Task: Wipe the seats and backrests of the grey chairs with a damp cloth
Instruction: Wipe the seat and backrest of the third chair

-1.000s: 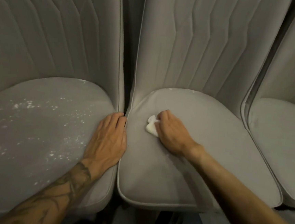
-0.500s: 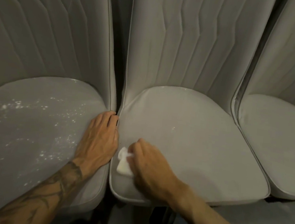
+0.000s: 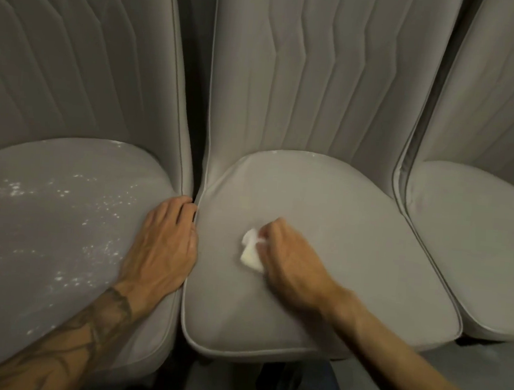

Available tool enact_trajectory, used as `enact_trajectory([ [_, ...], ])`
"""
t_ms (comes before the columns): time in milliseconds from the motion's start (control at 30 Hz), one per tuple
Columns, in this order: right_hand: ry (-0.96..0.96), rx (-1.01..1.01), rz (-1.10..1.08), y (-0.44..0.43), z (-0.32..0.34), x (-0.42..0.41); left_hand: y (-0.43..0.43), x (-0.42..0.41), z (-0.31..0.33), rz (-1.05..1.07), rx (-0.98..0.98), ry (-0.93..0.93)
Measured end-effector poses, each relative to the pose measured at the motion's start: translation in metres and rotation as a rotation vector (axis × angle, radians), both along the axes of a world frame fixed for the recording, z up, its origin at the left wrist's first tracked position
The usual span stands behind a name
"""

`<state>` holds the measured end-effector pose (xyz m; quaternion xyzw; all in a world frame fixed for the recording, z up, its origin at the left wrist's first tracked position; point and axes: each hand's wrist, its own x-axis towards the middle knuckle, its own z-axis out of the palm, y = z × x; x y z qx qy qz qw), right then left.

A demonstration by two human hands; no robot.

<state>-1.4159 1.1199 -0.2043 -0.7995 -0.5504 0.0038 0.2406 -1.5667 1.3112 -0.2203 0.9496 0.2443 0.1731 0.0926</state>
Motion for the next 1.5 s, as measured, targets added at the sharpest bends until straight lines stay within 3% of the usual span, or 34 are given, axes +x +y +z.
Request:
enact_trajectory([
  [100, 0.022, -0.059, 0.173, -0.014, 0.005, -0.023, -0.001, 0.000, 0.001, -0.003, -0.002, 0.004],
  [233, -0.087, -0.061, -0.071, -0.007, 0.012, 0.013, -0.002, -0.001, 0.002, 0.010, -0.010, 0.015],
  [300, -0.122, -0.026, -0.128, -0.002, 0.008, -0.011, -0.002, -0.001, 0.002, 0.013, -0.010, 0.021],
  [433, -0.138, 0.062, 0.110, 0.000, -0.007, -0.099, -0.004, -0.002, 0.005, 0.012, -0.007, 0.019],
  [633, -0.197, -0.001, 0.084, 0.020, 0.018, -0.063, -0.004, -0.004, 0.006, 0.010, -0.029, 0.039],
  [733, -0.217, 0.084, 0.116, 0.011, 0.010, -0.094, -0.004, -0.003, 0.006, 0.010, -0.023, 0.032],
  [867, -0.180, 0.043, 0.223, -0.012, -0.002, -0.113, -0.004, -0.002, 0.007, 0.001, -0.005, 0.030],
  [1000, -0.320, 0.143, 0.136, 0.005, 0.003, -0.108, -0.004, 0.000, 0.004, 0.024, -0.012, 0.034],
  [1200, -0.250, 0.016, 0.060, -0.020, -0.010, -0.124, -0.004, -0.001, 0.004, -0.002, 0.004, 0.042],
  [1367, -0.182, 0.032, -0.205, -0.080, -0.005, -0.081, -0.004, -0.002, 0.005, 0.006, 0.010, 0.050],
  [1500, -0.206, 0.062, -0.253, -0.044, -0.014, -0.107, -0.004, 0.000, 0.006, 0.019, 0.015, 0.058],
])
